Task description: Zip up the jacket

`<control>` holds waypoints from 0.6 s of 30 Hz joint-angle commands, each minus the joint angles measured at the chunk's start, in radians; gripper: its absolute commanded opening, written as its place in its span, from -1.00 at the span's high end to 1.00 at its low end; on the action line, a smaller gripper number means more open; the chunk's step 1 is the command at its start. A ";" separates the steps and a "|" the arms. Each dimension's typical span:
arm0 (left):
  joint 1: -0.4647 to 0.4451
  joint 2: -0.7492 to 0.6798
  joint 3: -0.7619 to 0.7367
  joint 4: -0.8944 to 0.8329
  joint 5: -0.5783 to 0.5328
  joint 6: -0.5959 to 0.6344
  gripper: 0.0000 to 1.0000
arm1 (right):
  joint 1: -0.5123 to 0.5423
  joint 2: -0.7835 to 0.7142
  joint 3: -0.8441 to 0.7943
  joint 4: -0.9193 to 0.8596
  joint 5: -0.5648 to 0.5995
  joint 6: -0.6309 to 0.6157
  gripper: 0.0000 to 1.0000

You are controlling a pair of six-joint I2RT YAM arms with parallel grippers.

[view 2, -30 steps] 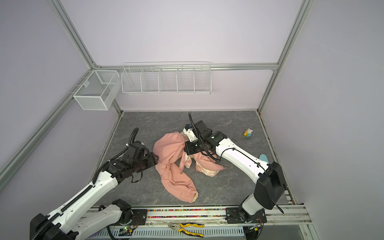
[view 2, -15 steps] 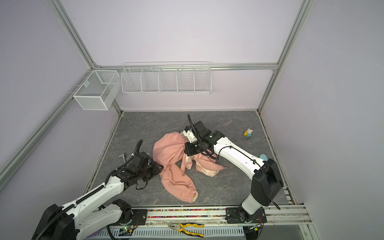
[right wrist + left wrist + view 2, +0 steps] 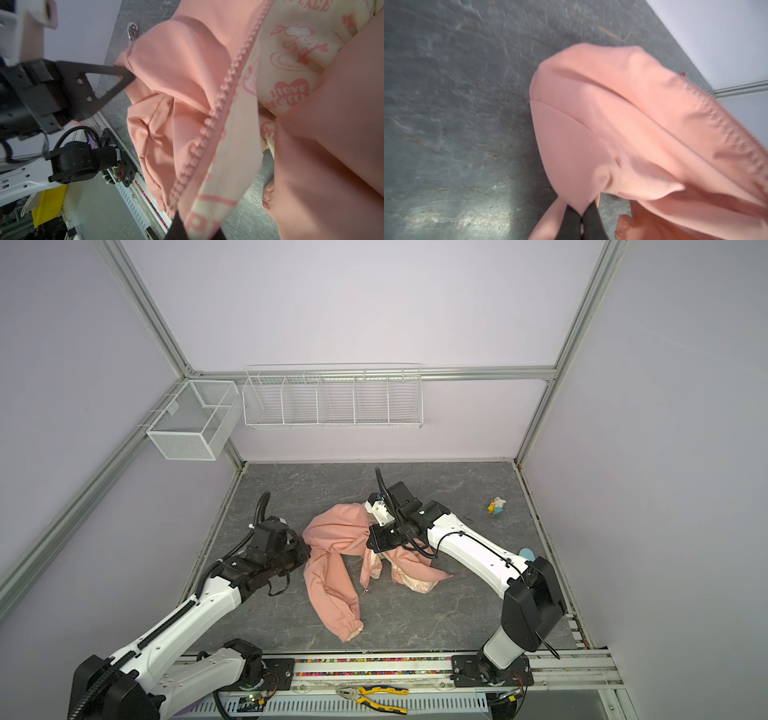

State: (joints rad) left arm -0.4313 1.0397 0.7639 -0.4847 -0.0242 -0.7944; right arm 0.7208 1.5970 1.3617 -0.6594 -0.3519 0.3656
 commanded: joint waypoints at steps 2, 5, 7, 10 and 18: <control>0.049 0.024 0.162 -0.137 -0.109 0.166 1.00 | -0.007 -0.021 -0.015 0.016 -0.066 -0.020 0.85; 0.058 0.085 0.280 -0.176 -0.169 0.250 1.00 | -0.009 -0.019 -0.012 0.018 -0.089 -0.021 0.85; 0.058 0.135 0.349 -0.185 -0.192 0.295 1.00 | -0.011 -0.019 -0.012 0.025 -0.110 -0.019 0.85; 0.058 0.217 0.438 -0.190 -0.213 0.344 1.00 | -0.016 -0.017 -0.020 0.050 -0.171 -0.006 0.84; 0.058 0.366 0.489 -0.157 -0.229 0.373 1.00 | -0.053 0.074 -0.064 0.096 -0.196 0.045 0.84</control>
State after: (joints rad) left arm -0.3798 1.3849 1.2251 -0.6353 -0.2176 -0.4580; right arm 0.6949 1.6230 1.3270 -0.5755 -0.5411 0.3840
